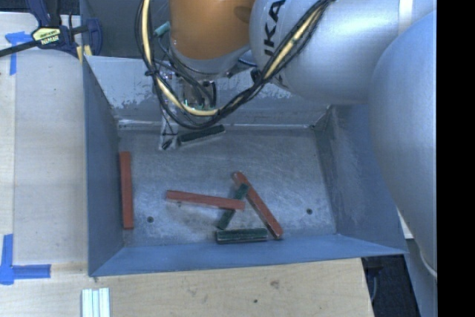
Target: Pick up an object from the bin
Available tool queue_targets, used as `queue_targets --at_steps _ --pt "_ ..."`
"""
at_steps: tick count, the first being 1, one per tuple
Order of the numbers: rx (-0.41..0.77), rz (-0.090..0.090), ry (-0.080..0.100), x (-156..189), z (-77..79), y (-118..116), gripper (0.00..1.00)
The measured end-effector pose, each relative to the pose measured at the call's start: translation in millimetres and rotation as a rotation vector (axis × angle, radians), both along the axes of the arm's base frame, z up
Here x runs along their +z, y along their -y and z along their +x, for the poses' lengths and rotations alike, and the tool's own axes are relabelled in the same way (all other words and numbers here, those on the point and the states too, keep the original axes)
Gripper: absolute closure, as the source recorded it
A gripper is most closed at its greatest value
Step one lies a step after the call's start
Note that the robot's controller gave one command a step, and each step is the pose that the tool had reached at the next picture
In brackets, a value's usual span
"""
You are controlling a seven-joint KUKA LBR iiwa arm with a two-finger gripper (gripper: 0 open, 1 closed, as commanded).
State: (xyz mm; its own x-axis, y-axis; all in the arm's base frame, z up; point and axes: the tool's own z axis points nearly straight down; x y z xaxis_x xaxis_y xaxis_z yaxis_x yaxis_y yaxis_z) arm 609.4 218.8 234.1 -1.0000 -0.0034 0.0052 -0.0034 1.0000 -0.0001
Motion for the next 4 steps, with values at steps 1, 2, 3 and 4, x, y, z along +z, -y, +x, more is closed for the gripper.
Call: queue_targets --at_steps 1,2,3,4 --pt "0.257 -0.001 0.001 -151.4 -14.4 56.4 0.0" --pt "0.283 -0.001 0.004 -162.6 -81.8 113.7 0.0" --pt "0.504 -0.002 0.011 -151.0 -43.4 194.1 0.0" --pt "0.536 -0.003 0.01 -149.3 -21.6 257.8 0.0"
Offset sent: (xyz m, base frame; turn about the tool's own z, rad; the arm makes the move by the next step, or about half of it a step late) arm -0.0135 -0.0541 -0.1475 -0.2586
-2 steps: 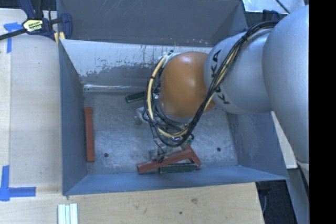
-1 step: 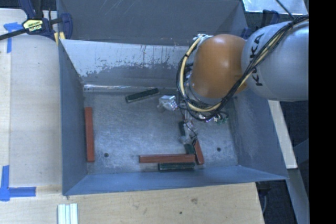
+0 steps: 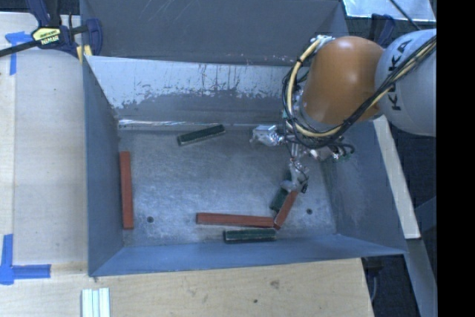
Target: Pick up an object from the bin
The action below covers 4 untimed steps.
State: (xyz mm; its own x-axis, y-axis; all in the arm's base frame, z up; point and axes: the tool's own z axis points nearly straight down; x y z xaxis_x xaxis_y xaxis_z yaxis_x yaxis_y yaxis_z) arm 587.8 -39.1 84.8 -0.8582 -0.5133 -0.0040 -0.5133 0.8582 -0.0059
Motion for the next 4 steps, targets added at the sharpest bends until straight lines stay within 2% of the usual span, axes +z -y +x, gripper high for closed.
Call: queue_targets --at_steps 1,2,3,4 --pt "0.14 0.001 -0.008 -8.8 -41.1 42.6 0.0" --pt "0.141 0.004 -0.006 -7.9 -39.6 39.4 1.0" --pt "0.11 0.001 0.006 88.6 -19.8 40.2 1.0" --pt "0.087 0.002 0.005 152.9 -19.5 32.3 1.0"
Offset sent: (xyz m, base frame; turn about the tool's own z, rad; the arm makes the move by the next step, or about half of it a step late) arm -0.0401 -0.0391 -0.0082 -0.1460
